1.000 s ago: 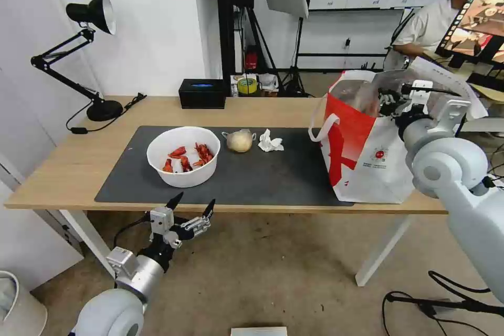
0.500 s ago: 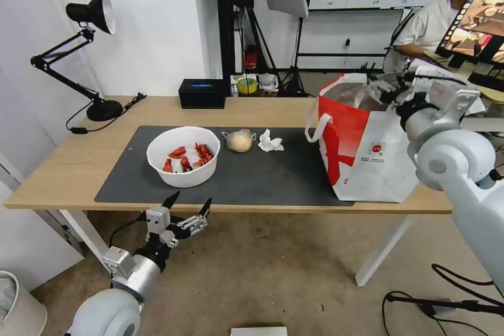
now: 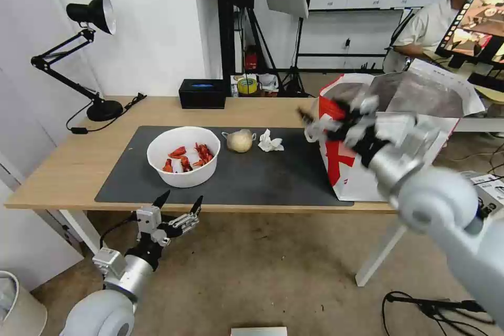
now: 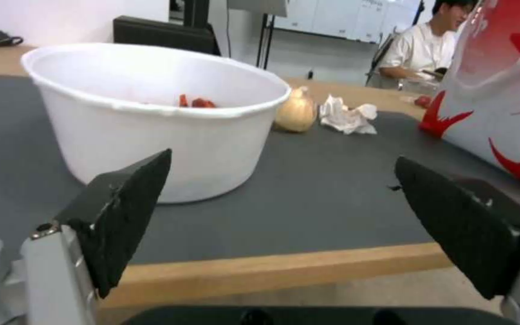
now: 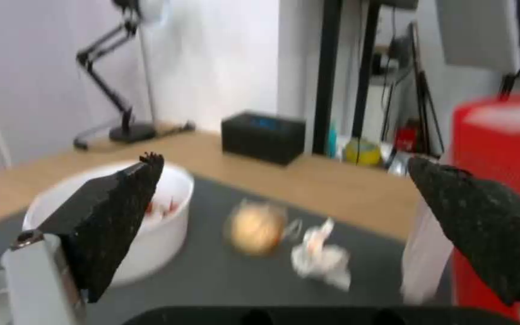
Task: Pick up the trash from the table and place it into the takeout bag.
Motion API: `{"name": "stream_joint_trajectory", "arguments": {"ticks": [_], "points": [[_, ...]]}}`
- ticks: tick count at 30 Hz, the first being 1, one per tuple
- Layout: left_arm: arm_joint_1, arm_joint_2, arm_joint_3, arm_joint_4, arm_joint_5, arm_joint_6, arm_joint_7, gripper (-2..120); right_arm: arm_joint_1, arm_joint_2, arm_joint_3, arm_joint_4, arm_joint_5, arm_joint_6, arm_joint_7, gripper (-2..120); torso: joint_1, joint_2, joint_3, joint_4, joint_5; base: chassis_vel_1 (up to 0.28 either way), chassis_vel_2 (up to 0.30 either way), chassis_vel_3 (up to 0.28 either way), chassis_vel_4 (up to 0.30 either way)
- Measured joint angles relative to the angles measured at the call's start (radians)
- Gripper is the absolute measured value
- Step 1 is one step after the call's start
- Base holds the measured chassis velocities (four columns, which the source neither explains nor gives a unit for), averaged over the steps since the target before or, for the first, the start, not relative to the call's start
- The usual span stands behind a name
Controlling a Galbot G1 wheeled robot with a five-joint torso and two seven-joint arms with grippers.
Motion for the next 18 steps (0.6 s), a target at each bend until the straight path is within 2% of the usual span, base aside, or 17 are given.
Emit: {"name": "stream_joint_trajectory", "arguments": {"ticks": [2,5,7,8,9,10,11,17,18], "points": [[0.019,-0.011,-0.011,-0.009,0.001,0.010,0.001,100,-0.107,0.000,-0.015,0.013,-0.082,0.041,0.001,100,0.000,0.000,0.000,-0.0002,0.0001,0.000,0.000,0.000,0.000],[0.026,-0.018,-0.017,-0.010,0.005,0.010,0.001,100,-0.148,0.008,-0.023,0.012,-0.123,0.069,0.005,100,0.000,0.000,0.000,-0.0002,0.0001,0.000,0.000,0.000,0.000],[0.035,-0.024,-0.024,-0.010,0.016,0.007,0.002,100,-0.200,0.024,-0.029,0.001,-0.177,0.116,0.013,100,0.000,0.000,0.000,0.0000,0.0001,0.000,0.000,0.000,0.000],[0.041,-0.026,-0.029,-0.004,0.031,-0.004,0.005,100,-0.234,0.036,-0.039,-0.014,-0.218,0.170,0.025,100,0.000,0.000,0.000,-0.0001,0.0001,0.000,0.000,0.000,0.000],[0.041,-0.026,-0.029,-0.004,0.031,-0.004,0.005,100,-0.234,0.036,-0.039,-0.014,-0.218,0.170,0.025,100,0.000,0.000,0.000,-0.0001,0.0001,0.000,0.000,0.000,0.000],[0.045,-0.028,-0.032,0.006,0.037,-0.011,0.007,100,-0.265,0.048,-0.051,-0.027,-0.245,0.226,0.052,100,0.000,0.000,0.000,-0.0001,0.0002,0.000,0.000,0.000,0.000],[0.045,-0.028,-0.032,0.006,0.037,-0.011,0.007,100,-0.265,0.048,-0.051,-0.027,-0.245,0.226,0.052,100,0.000,0.000,0.000,-0.0001,0.0002,0.000,0.000,0.000,0.000],[0.059,-0.056,-0.048,0.053,0.047,-0.043,0.019,100,-0.396,0.103,-0.066,-0.083,-0.337,0.406,0.104,100,0.000,0.000,0.000,-0.0001,0.0000,0.000,0.000,0.000,0.000],[0.059,-0.056,-0.048,0.053,0.047,-0.043,0.019,100,-0.396,0.103,-0.066,-0.083,-0.337,0.406,0.104,100,0.000,0.000,0.000,-0.0001,0.0000,0.000,0.000,0.000,0.000]]}}
